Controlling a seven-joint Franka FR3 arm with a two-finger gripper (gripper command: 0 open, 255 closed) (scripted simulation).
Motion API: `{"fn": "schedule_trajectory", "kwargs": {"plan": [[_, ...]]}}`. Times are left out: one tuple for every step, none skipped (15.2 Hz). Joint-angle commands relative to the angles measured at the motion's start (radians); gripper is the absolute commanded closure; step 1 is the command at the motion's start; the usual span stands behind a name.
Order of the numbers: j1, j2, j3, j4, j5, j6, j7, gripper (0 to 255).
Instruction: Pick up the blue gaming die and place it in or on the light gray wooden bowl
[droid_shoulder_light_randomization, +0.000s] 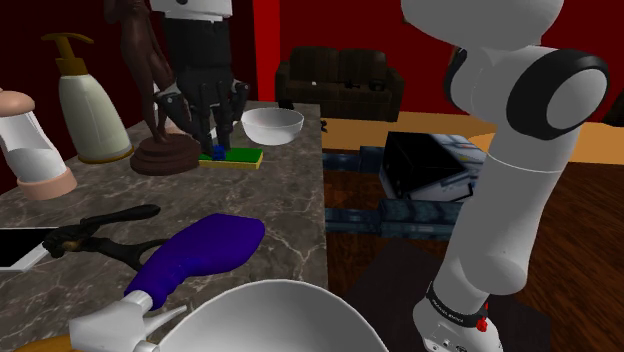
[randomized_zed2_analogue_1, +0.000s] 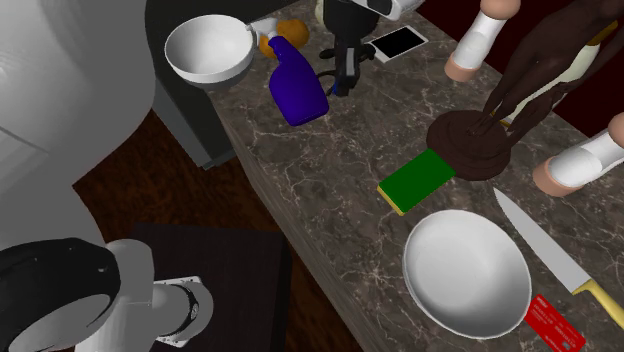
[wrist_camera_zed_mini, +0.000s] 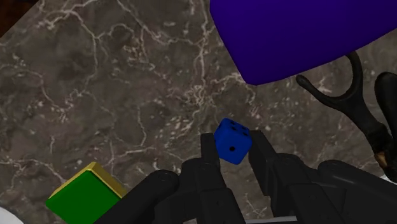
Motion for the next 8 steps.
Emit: {"fn": "schedule_trajectory", "kwargs": {"plan": [[0.009,0.026,0.006,0.064,-0.015,-0.042,0.008,255],[0.015,0.039,0.008,0.094,-0.023,-0.061,0.013,255],[0.021,0.053,0.011,0.126,-0.032,-0.081,0.017,255],[0.028,0.068,0.014,0.159,-0.041,-0.102,0.022,255],[0.036,0.085,0.018,0.194,-0.052,-0.123,0.027,255],[0.046,0.102,0.021,0.231,-0.063,-0.145,0.033,255],[0.057,0.121,0.024,0.271,-0.076,-0.169,0.038,255],[0.067,0.137,0.026,0.305,-0.087,-0.189,0.042,255]]}}
